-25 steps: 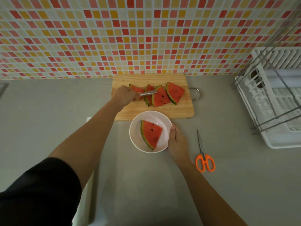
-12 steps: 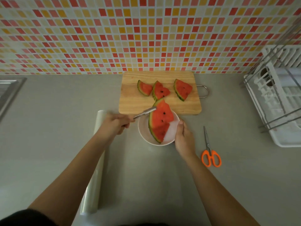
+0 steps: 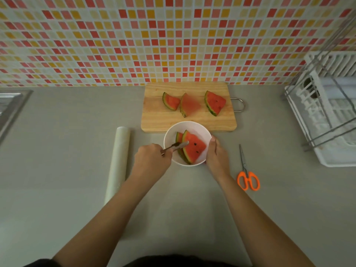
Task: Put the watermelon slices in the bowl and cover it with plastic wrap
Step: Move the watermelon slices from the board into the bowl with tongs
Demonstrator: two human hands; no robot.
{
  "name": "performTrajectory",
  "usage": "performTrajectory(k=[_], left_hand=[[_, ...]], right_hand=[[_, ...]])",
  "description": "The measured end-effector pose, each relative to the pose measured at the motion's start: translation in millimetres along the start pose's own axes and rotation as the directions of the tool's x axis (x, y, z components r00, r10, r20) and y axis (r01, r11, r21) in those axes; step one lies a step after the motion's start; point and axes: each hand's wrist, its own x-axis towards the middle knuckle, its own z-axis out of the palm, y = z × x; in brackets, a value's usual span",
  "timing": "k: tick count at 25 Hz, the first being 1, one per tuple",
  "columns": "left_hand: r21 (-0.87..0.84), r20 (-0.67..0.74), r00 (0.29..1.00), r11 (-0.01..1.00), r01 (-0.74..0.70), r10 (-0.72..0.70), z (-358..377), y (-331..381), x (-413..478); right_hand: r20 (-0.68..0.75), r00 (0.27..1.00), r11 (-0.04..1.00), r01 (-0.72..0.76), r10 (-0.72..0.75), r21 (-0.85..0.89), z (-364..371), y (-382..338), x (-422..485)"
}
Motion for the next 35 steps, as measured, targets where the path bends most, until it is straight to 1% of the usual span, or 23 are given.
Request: performTrajectory(k=[2, 3, 4, 5, 6, 8, 10, 12, 14, 17, 21, 23, 25, 26, 28, 30, 33, 35], left_hand=[[0.065, -0.037, 0.998, 0.997, -0.052, 0.054, -15.5, -1.3, 4.3], [0.057, -0.071, 0.994, 0.995, -0.079, 0.083, -23.6, -2.3, 9.6], [0.009, -0.103, 0.991, 0.996, -0.09, 0.09, -31.2, -2.8, 18.2], [-0.078, -0.107, 0.992, 0.994, -0.075, 0.067, -37.3, -0.7, 30.8], [-0.18, -0.061, 0.998, 0.983, -0.036, 0.026, -41.0, 4.3, 46.1], [-0.349, 0.105, 0.994, 0.934, 0.071, -0.036, -37.2, 20.5, 81.0], [-0.43, 0.22, 0.975, 0.894, 0.126, -0.032, -21.3, 38.8, 113.1], [-0.389, 0.262, 0.965, 0.917, 0.087, 0.02, -0.7, 59.4, 140.6], [-0.315, 0.273, 0.962, 0.944, 0.097, -0.008, 18.5, 74.6, 157.2], [-0.223, 0.188, 0.978, 0.966, 0.128, -0.086, 36.6, 87.8, 168.3], [-0.196, 0.14, 0.981, 0.967, 0.163, -0.137, 42.9, 87.6, 174.2], [-0.241, 0.101, 0.986, 0.959, 0.15, -0.129, 40.9, 88.7, 174.5], [-0.305, 0.036, 0.995, 0.947, 0.098, -0.092, 35.4, 90.5, 171.8], [-0.297, -0.001, 0.998, 0.953, 0.061, -0.064, 31.6, 89.9, 170.5], [-0.216, -0.064, 0.998, 0.976, 0.001, -0.016, 20.2, 85.1, 167.4], [-0.149, -0.097, 0.995, 0.989, 0.014, -0.029, 6.6, 78.0, 166.0], [-0.112, -0.059, 0.993, 0.989, 0.096, -0.104, -5.9, 63.9, 164.6], [-0.163, -0.007, 0.993, 0.98, 0.115, -0.117, -6.9, 53.3, 163.8]], right_hand=[[0.006, 1.0, 1.0, 0.018, -0.018, 0.008, -0.2, 0.5, -1.1], [0.003, 1.0, 1.0, 0.025, -0.025, 0.015, 0.4, 0.9, -1.5], [-0.003, 1.0, 0.999, 0.026, -0.026, 0.019, 1.2, 1.1, -1.7], [-0.007, 1.0, 1.0, 0.02, -0.02, 0.018, 1.6, 1.2, -1.8], [-0.01, 1.0, 1.0, 0.008, -0.008, 0.015, 1.9, 0.8, -1.7], [-0.014, 1.0, 1.0, -0.013, 0.013, 0.002, 2.0, 0.3, -1.5], [-0.012, 1.0, 1.0, -0.015, 0.015, -0.014, 3.4, 0.2, -2.6], [-0.021, 1.0, 0.999, -0.021, 0.021, -0.024, 2.8, 0.3, -2.4], [-0.018, 0.999, 0.998, -0.039, 0.038, -0.039, 3.0, 1.0, -2.8], [-0.014, 0.999, 0.999, -0.031, 0.03, -0.039, 3.3, 2.9, -1.7], [-0.002, 1.0, 1.0, -0.009, 0.009, 0.027, 1.9, 1.3, -2.3], [0.01, 1.0, 1.0, -0.003, 0.003, 0.031, 1.5, 0.4, -2.5], [0.013, 1.0, 1.0, -0.007, 0.007, 0.017, 0.2, -0.2, -2.3], [0.012, 1.0, 1.0, -0.011, 0.011, 0.014, -0.2, -0.3, -2.3], [0.019, 1.0, 1.0, -0.014, 0.014, 0.011, -0.5, -0.3, -2.3], [0.023, 1.0, 1.0, -0.02, 0.02, -0.001, 0.0, -1.0, -2.1], [-0.002, 1.0, 1.0, -0.023, 0.023, -0.004, -0.1, -0.8, -1.8], [0.005, 1.0, 1.0, -0.025, 0.025, 0.001, -0.4, 0.4, -2.4]])
